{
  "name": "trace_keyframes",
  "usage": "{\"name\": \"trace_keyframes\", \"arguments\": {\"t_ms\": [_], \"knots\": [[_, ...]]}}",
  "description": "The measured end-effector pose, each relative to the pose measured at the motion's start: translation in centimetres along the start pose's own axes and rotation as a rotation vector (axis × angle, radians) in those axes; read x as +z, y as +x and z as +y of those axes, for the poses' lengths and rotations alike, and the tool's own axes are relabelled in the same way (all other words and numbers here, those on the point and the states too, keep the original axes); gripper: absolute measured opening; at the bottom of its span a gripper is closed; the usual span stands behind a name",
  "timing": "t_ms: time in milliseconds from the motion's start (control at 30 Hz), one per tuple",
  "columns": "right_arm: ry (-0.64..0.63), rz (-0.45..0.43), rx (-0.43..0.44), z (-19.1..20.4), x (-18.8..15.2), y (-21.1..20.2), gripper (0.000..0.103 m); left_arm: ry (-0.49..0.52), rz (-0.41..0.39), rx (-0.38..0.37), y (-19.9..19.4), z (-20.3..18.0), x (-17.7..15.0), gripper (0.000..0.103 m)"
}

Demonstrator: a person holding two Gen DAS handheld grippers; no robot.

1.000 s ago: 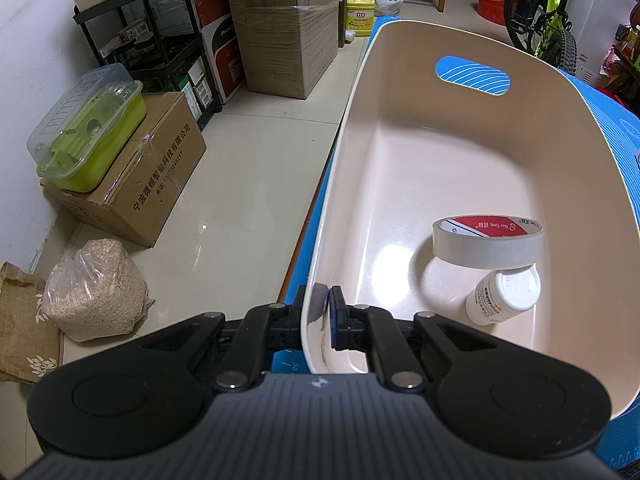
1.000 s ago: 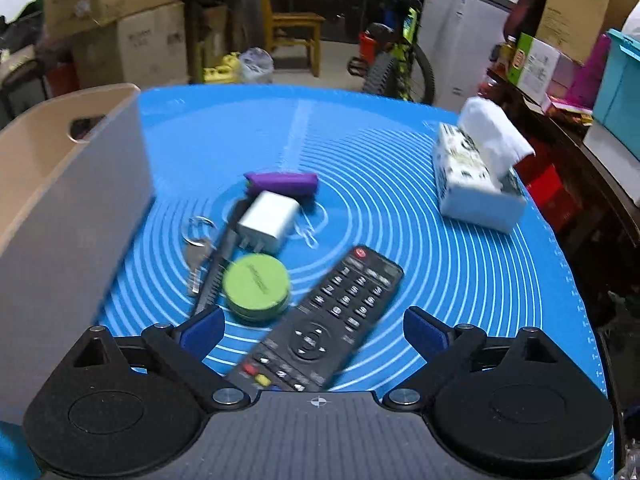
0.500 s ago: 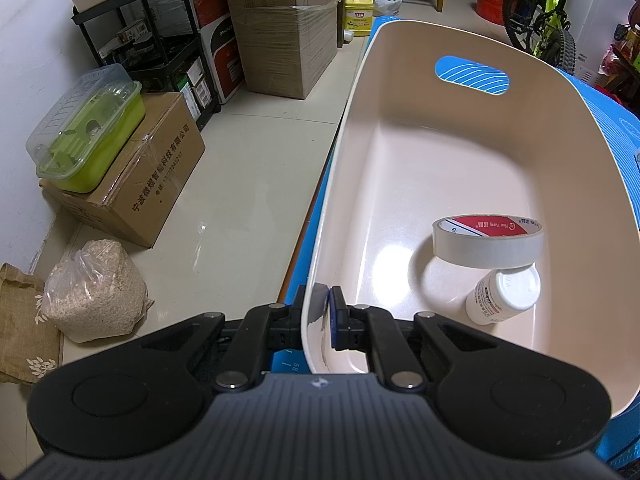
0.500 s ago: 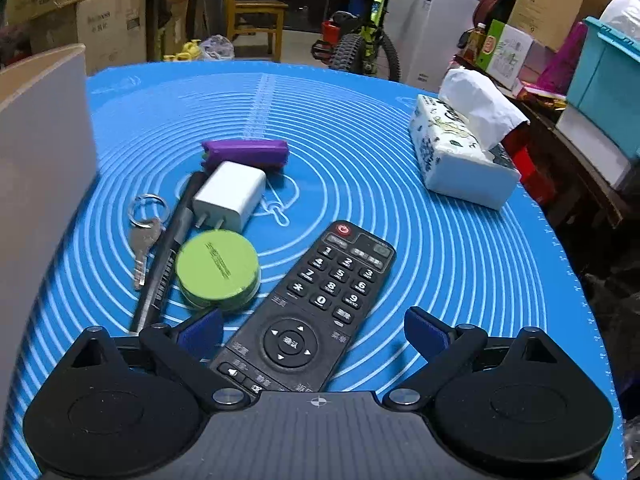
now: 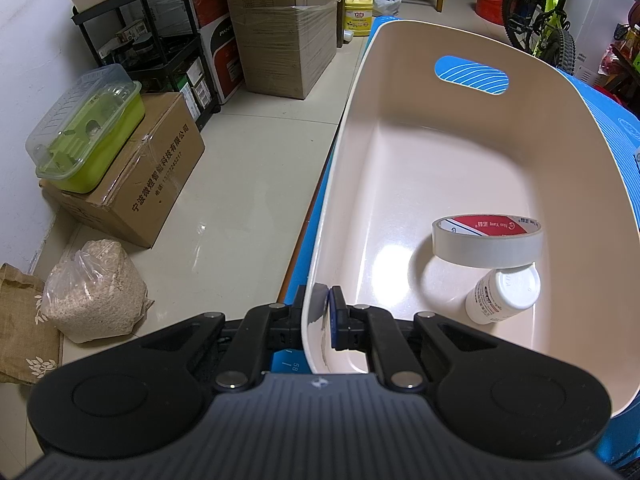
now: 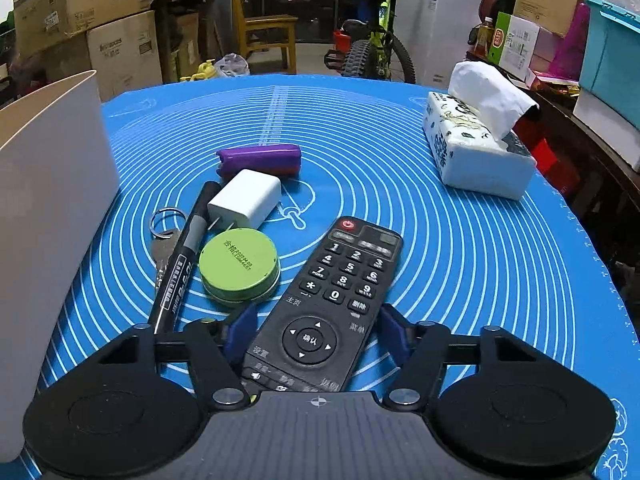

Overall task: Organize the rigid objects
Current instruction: 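Move the right tool to the black remote and grip its end, then lift the black remote with the right gripper and carry it over the basket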

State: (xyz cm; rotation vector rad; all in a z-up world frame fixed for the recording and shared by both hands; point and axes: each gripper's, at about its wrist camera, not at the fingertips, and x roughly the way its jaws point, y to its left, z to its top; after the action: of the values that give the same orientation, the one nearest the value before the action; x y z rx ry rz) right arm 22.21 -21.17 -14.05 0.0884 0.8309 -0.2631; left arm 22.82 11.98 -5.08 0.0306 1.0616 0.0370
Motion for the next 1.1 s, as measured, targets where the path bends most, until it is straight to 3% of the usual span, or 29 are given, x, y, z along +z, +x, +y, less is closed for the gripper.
{"name": "trace_keyframes", "arguments": {"t_ms": [167,367,467,500,567,667,1100], "knots": [[0.016,0.008,-0.014,-0.6,-0.1,-0.4,0.059,-0.001,0.000,-0.002,0.1,0.0,0.0,0.012],[-0.019,-0.017,-0.027,-0.5,-0.1,-0.3,0.057,0.000,0.000,-0.001,0.0,0.0,0.0,0.011],[-0.043,-0.047,-0.064,-0.3,-0.1,0.2,0.067,0.002,0.000,-0.003,0.1,0.1,0.0,0.012],[-0.030,-0.053,-0.056,-0.5,-0.1,0.3,0.067,0.001,0.000,-0.003,0.1,0.1,0.0,0.011],[0.000,-0.046,-0.008,-1.0,0.0,0.4,0.057,0.001,0.000,-0.002,0.1,0.1,0.0,0.011],[-0.017,-0.045,-0.017,-0.8,0.1,0.3,0.054,0.005,0.000,0.003,0.2,0.1,-0.1,0.012],[0.018,-0.124,-0.018,-1.3,1.2,-2.9,0.054,0.004,0.000,0.000,0.2,0.0,-0.1,0.011]]}}
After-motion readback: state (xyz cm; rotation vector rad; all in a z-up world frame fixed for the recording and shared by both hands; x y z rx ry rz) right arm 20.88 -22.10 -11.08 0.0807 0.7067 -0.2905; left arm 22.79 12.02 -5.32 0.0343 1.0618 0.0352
